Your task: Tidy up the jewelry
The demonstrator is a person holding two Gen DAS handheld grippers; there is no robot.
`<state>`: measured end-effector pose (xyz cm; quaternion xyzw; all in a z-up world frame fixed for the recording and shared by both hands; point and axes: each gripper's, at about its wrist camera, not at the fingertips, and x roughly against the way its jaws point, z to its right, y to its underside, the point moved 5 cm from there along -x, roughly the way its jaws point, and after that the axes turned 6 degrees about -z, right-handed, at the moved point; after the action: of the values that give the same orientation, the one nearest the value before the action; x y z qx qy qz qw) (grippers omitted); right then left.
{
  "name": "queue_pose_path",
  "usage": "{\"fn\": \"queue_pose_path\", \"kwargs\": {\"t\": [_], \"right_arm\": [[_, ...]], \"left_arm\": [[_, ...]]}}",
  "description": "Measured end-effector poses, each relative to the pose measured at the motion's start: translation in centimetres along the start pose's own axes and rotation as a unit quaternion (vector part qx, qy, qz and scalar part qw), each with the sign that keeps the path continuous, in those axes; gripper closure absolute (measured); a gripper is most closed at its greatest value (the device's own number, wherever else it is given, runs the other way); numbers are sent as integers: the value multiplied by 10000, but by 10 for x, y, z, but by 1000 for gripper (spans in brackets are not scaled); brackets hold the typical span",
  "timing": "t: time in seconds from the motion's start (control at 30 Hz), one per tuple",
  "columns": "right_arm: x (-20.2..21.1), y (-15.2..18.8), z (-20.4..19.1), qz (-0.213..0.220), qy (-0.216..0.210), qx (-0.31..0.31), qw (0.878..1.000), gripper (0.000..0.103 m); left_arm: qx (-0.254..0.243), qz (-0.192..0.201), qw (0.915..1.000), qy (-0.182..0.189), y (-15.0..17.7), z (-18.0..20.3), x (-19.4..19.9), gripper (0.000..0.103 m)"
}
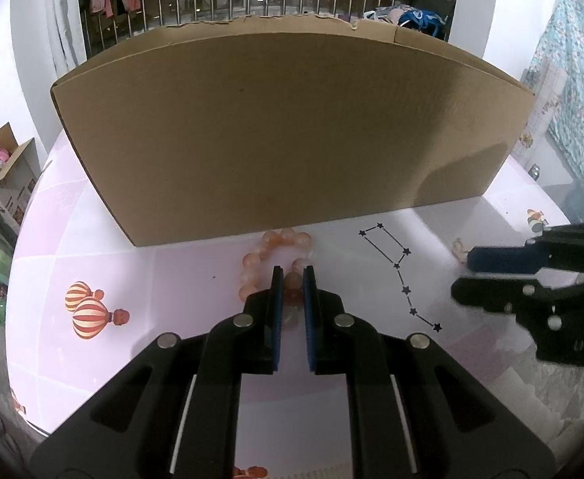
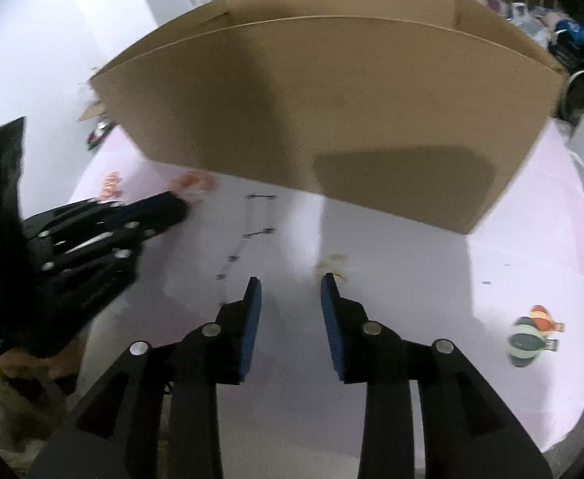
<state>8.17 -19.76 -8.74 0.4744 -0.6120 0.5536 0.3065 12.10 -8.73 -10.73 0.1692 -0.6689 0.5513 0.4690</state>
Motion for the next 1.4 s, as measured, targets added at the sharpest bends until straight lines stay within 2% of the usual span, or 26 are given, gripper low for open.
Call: {"fn": "queue_pose_path", "kwargs": {"t": [0.13,0.27,0.43,0.57,0.87,1.13,1.4], "right_arm": [[0,-2,-3,21,-56,-49,10000,72],[6,-2,5,63,72,-216,9997,72],[9,-1,13,131,432,-284,9986,72],[3,-4,13,116,426,-272,9987,72],[-8,-7,-2,317,860,383,9951,73],[-10,-11,-4,132,863,476,9950,91],[0,-13,9,47,709,320,9970,92]], "left_arm": [[45,-12,10000,17,0,0,0,94],[42,-16,10000,8,-1,0,0,94],[78,-22,10000,28,0,-1,0,94],[88,-20,10000,18,0,-2,0,94],[47,-16,10000,3,0,-5,-1,94],[53,-10,10000,-30,0,-4,-1,94],[81,18,10000,-40,1,-2,-2,94]]}}
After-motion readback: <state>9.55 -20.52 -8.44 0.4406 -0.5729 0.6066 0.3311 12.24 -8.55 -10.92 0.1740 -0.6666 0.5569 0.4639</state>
